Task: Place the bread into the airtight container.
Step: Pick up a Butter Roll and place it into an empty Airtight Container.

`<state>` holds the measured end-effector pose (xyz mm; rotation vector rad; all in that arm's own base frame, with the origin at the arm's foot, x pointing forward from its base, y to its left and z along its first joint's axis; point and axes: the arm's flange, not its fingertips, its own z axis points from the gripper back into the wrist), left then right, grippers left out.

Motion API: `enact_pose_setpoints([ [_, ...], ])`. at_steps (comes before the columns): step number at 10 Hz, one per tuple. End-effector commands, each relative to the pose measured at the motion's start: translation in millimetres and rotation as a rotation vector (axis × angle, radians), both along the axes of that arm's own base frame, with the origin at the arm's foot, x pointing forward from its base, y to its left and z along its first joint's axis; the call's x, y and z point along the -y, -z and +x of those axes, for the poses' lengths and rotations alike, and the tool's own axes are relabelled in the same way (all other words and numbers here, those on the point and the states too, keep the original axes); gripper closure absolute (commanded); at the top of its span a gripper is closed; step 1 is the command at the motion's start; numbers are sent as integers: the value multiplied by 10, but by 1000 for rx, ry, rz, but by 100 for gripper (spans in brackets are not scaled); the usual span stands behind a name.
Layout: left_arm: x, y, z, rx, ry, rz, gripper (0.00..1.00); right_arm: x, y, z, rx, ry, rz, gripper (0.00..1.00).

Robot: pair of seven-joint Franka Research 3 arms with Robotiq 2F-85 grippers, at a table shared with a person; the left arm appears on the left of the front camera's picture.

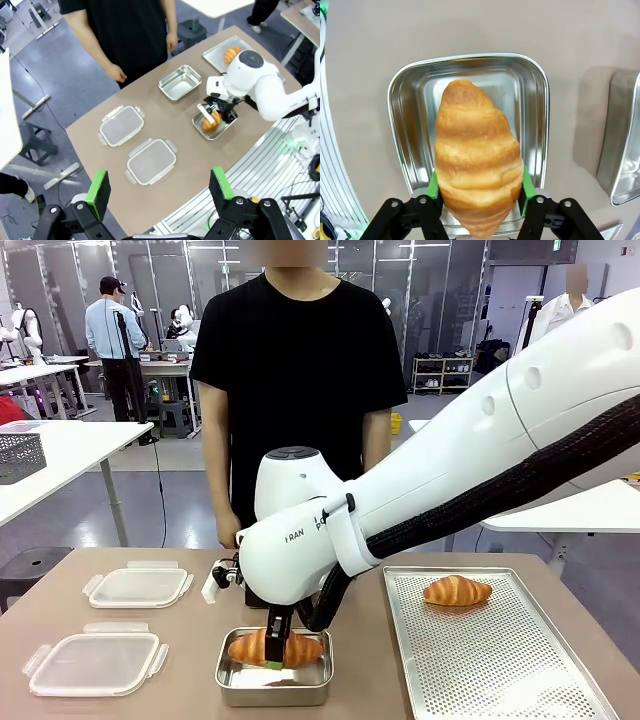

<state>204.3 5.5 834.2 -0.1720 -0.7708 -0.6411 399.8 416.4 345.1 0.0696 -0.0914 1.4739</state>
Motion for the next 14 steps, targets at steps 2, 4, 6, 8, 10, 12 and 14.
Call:
enact_pose_setpoints([
  [2, 6, -15, -5, 2, 6, -1, 0, -58, -35, -8, 21, 16, -10, 0],
  [4, 6, -15, -5, 2, 6, -1, 0, -50, -35, 9, 14, 14, -9, 0],
  [6, 6, -15, -5, 2, 6, -1, 0, -29, -69, 12, 18, 13, -5, 0],
  [8, 6, -15, -5, 2, 6, -1, 0, -3, -76, 27, 12, 1, -31, 0],
  [10, 6, -15, -5, 2, 6, -1, 0, -18, -50, 37, 12, -3, 5, 0],
  [12, 6, -15, -5, 2, 6, -1, 0, -18, -50, 37, 12, -3, 5, 0],
  [14, 6, -15, -5, 2, 6, -1, 0, -18, -50, 37, 12, -3, 5, 0],
])
